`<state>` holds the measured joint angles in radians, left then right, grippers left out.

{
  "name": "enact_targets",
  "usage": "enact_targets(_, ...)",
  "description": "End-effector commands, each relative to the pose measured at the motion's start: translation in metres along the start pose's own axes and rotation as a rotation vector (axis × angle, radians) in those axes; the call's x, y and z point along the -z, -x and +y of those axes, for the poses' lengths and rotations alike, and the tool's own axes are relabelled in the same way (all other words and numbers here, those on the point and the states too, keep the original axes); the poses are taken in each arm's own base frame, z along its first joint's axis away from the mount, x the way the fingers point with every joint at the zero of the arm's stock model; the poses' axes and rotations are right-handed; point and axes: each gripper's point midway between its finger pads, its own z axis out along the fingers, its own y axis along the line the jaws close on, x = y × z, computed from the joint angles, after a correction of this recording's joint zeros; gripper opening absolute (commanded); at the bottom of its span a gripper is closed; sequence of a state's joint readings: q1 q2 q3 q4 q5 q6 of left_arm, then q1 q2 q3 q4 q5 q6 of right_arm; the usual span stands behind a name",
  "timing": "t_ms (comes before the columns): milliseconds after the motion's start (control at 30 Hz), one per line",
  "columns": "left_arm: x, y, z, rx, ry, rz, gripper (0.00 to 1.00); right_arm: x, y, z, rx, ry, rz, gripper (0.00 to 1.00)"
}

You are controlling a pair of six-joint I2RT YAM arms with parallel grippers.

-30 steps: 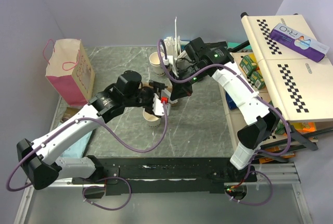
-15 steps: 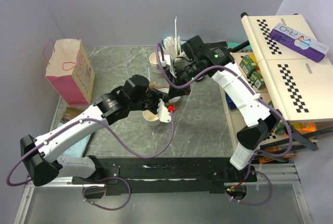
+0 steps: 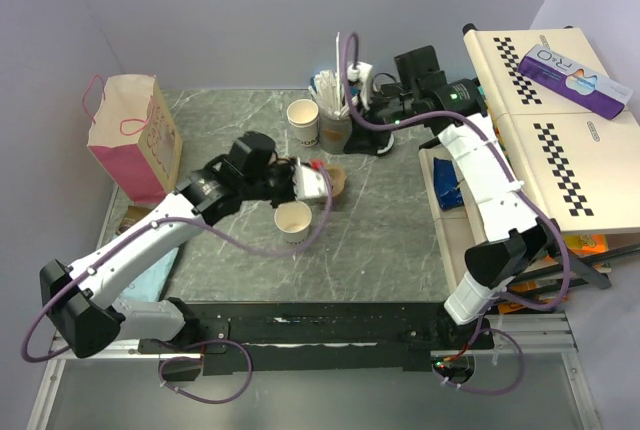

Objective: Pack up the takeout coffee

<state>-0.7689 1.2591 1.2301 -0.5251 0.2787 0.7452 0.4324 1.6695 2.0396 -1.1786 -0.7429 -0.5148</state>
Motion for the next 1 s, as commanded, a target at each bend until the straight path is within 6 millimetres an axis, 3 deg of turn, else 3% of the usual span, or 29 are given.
enact_targets(0,0.022,0.012,0.017,0.452,-0.021,-0.12,0.2,0.0,0.012,-0.009,-0.146,-0.039,-0.117,0.42)
enact_targets(100,0.027,-0.014,0.024,0.744,-0.077,-0.154,0.22,-0.019,0.002,-0.007,-0.243,0.026,-0.104,0.44)
enact_targets(200,0.023,-0.023,0.016,1.003,-0.172,-0.197,0.24,-0.037,-0.013,-0.01,-0.317,0.071,-0.066,0.45)
enact_targets(267,0.023,-0.023,0.009,1.089,-0.249,-0.242,0.24,-0.048,-0.02,-0.008,-0.361,0.113,-0.048,0.45)
enact_targets(300,0.022,-0.036,0.0,1.224,-0.278,-0.231,0.25,-0.053,-0.026,-0.008,-0.381,0.126,-0.045,0.47)
enact_targets(333,0.022,-0.035,0.007,1.228,-0.277,-0.286,0.25,-0.056,-0.028,-0.008,-0.401,0.138,-0.045,0.5)
enact_targets(400,0.024,-0.048,-0.004,1.38,-0.326,-0.3,0.27,-0.066,-0.034,-0.007,-0.411,0.162,-0.053,0.52)
enact_targets(600,0.02,-0.077,-0.01,1.549,-0.31,-0.3,0.3,-0.097,-0.056,-0.002,-0.451,0.192,-0.013,0.55)
enact_targets(767,0.014,-0.089,-0.016,1.619,-0.307,-0.277,0.35,-0.122,-0.073,0.005,-0.492,0.206,0.03,0.56)
enact_targets(967,0.007,-0.101,-0.021,1.659,-0.285,-0.231,0.38,-0.137,-0.092,0.003,-0.511,0.172,0.078,0.57)
